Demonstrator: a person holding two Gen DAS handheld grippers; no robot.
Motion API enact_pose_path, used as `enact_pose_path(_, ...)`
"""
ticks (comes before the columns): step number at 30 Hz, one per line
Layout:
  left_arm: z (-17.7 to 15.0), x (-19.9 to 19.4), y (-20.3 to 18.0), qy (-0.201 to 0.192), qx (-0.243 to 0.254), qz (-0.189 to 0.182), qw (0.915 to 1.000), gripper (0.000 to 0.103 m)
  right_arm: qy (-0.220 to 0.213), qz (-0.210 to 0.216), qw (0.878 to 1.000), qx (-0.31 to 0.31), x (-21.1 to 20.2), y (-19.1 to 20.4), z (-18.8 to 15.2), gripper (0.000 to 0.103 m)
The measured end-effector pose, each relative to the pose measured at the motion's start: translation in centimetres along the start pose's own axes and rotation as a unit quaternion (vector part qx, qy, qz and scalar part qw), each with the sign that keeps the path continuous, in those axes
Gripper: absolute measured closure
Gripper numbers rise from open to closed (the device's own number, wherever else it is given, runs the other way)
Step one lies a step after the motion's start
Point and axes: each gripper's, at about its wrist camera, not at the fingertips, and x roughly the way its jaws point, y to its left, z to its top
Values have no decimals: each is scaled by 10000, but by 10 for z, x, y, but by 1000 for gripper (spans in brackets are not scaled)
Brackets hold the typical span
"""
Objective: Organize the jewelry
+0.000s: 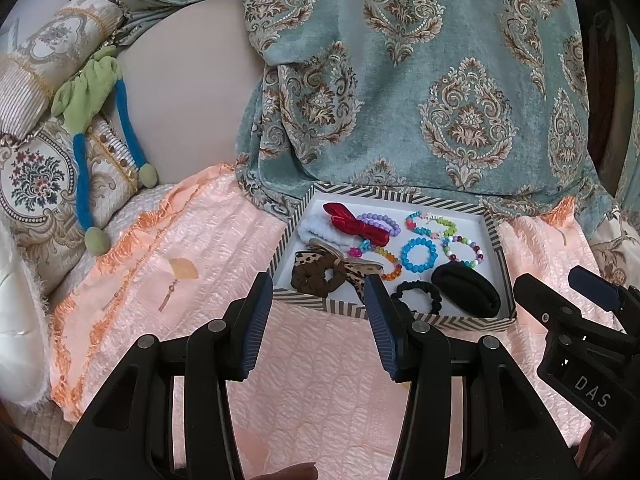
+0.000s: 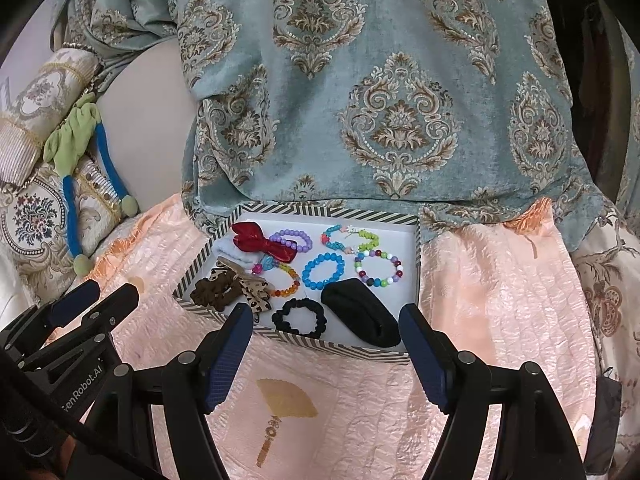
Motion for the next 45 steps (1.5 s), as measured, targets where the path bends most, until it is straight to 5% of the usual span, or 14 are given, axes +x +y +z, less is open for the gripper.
enact_pose_path(45, 0, 6, -1, 111, -19, -41, 9999, 56, 113, 87, 9998, -135, 8, 6, 5, 29)
